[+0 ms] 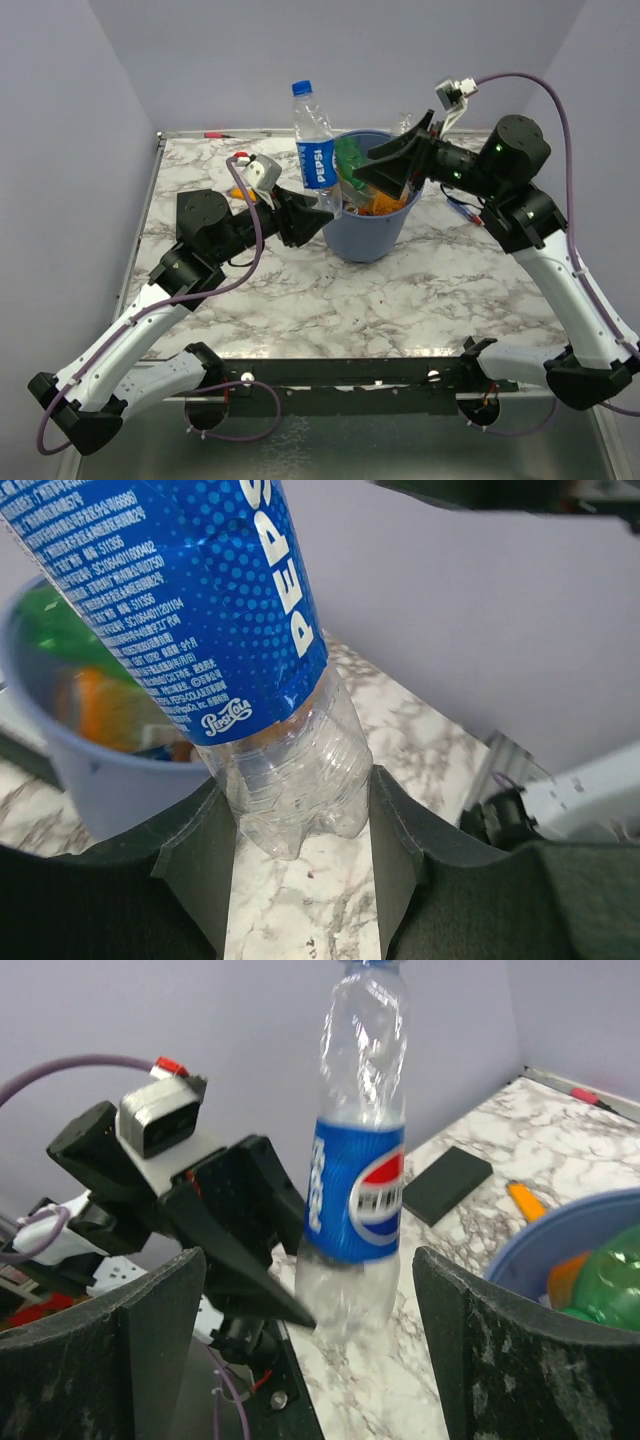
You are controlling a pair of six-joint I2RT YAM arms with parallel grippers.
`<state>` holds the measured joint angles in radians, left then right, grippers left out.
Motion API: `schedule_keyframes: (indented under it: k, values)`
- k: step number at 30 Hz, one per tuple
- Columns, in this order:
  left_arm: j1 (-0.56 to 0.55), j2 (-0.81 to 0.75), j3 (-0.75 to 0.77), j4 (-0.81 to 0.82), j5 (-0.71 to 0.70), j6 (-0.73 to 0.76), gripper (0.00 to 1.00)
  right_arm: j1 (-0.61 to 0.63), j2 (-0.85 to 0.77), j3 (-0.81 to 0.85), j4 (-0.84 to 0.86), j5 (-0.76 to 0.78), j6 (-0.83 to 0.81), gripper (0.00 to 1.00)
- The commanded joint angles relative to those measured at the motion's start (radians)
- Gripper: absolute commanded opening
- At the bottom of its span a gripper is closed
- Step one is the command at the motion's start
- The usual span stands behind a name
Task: Put the plastic bottles in the bin
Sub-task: Pick up the plastic bottle from the corner of the board.
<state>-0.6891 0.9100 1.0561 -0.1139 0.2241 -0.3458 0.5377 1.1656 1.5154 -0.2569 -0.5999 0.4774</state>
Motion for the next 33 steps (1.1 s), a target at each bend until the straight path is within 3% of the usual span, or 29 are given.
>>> schedule_keyframes:
  k: [1, 16, 22, 26, 32, 33]
  values:
    - [-0.007, 0.006, -0.001, 0.146, 0.337, 0.119, 0.0, 0.008, 0.101, 0.105, 0.074, -0.11, 0.077, 0.9]
    - [-0.012, 0.034, 0.019, 0.148, 0.393, 0.123, 0.0, 0.031, 0.22, 0.278, 0.137, -0.004, 0.073, 0.97]
    - [-0.013, 0.038, 0.024, 0.147, 0.387, 0.119, 0.0, 0.04, 0.31, 0.386, 0.067, -0.018, 0.062, 0.92]
    - [-0.013, 0.041, 0.03, 0.148, 0.386, 0.115, 0.0, 0.051, 0.357, 0.427, 0.02, -0.027, 0.053, 0.8]
    - [-0.015, 0.044, 0.026, 0.146, 0.352, 0.107, 0.0, 0.062, 0.365, 0.433, 0.018, -0.013, 0.054, 0.36]
    - [-0.014, 0.04, 0.022, 0.145, 0.338, 0.106, 0.06, 0.062, 0.358, 0.425, 0.021, -0.003, 0.05, 0.3]
